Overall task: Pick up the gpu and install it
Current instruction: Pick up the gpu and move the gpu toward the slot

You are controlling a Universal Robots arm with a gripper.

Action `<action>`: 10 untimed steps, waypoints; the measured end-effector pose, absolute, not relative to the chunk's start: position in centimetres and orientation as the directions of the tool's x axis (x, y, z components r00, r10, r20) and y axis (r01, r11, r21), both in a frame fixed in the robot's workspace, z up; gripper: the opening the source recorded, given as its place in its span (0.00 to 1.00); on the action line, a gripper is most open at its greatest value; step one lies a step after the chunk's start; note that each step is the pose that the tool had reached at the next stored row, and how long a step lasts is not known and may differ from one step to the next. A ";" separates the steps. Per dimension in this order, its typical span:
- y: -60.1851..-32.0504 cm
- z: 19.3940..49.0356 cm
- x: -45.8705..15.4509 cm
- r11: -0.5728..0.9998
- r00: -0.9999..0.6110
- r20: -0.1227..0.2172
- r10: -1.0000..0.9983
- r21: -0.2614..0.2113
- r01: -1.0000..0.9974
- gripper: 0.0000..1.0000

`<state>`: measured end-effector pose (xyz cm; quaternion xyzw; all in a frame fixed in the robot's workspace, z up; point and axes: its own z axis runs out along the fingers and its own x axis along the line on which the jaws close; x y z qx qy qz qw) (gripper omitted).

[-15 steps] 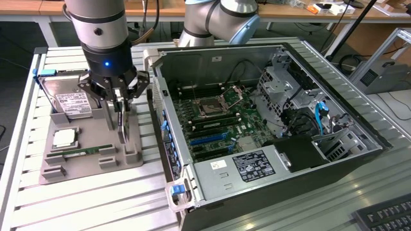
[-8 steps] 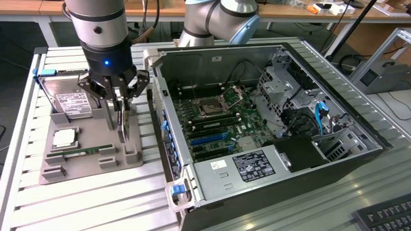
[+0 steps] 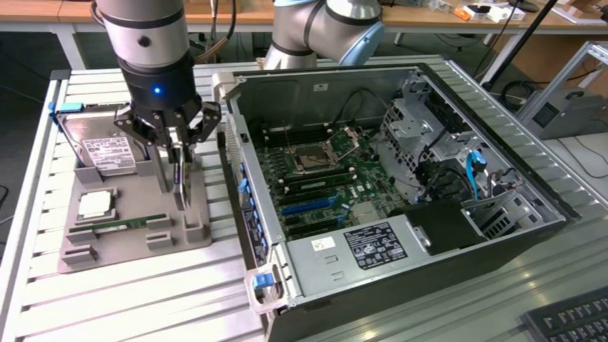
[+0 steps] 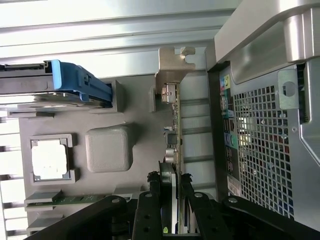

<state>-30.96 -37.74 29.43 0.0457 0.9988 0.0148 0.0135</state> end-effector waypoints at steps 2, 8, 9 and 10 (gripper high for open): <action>-37.7 29.5 -31.0 0.995 -0.995 -0.026 0.092 0.031 0.091 0.26; -37.7 29.7 -31.0 0.995 -0.995 -0.025 0.092 0.032 0.091 0.26; -37.7 29.7 -31.0 0.995 -0.995 -0.025 0.092 0.032 0.091 0.26; -37.7 29.8 -31.0 0.995 -0.995 -0.025 0.092 0.033 0.091 0.26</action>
